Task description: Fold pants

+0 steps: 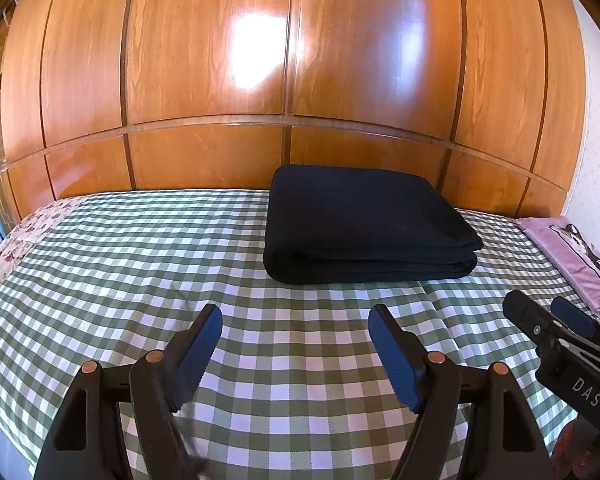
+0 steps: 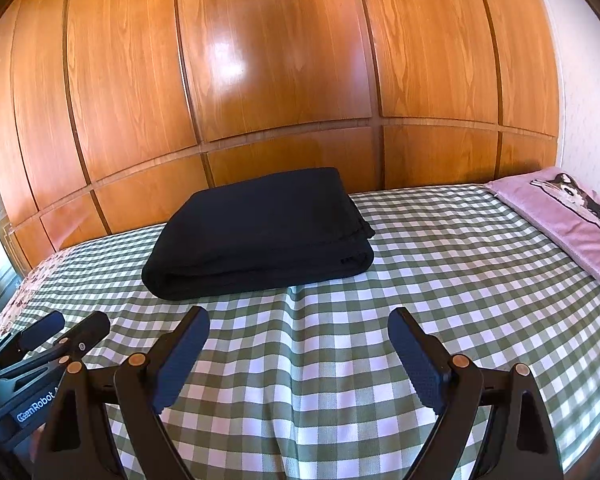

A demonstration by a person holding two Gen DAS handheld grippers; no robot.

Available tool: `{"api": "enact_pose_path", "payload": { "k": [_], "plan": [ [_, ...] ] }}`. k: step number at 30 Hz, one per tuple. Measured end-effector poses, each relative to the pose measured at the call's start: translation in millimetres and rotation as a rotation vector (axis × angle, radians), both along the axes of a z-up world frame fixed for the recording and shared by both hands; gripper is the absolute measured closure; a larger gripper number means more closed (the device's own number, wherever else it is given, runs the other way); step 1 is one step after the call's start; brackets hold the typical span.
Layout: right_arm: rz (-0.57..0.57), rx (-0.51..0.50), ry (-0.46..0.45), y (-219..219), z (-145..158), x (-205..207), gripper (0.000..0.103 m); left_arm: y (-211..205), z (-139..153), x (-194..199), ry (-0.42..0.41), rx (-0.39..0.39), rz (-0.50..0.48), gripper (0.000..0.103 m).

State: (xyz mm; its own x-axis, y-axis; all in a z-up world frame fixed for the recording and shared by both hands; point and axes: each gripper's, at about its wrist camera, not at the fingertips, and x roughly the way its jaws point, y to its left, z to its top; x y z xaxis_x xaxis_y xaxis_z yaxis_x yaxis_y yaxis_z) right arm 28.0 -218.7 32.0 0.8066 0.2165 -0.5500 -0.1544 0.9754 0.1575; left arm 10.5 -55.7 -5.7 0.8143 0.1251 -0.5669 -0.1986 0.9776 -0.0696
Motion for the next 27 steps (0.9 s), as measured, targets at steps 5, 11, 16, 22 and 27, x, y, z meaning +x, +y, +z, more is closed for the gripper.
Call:
{"api": "enact_pose_path", "payload": {
  "k": [5,11,16,22,27],
  "plan": [
    [-0.002,0.001,0.003,1,-1,1,0.012,1,-3,2,0.012,-0.01,-0.006,0.026],
    [-0.002,0.003,0.009,1,-3,2,0.012,0,-5,3,0.022,-0.01,-0.008,0.026],
    [-0.004,0.007,0.014,2,-5,3,0.012,1,-7,5,0.028,-0.012,-0.013,0.026],
    [-0.001,0.004,0.025,3,-9,6,0.012,2,-12,8,0.048,-0.016,-0.01,0.026],
    [-0.001,0.003,0.035,2,-12,10,0.012,3,-17,13,0.07,-0.026,-0.009,0.026]
  ]
}}
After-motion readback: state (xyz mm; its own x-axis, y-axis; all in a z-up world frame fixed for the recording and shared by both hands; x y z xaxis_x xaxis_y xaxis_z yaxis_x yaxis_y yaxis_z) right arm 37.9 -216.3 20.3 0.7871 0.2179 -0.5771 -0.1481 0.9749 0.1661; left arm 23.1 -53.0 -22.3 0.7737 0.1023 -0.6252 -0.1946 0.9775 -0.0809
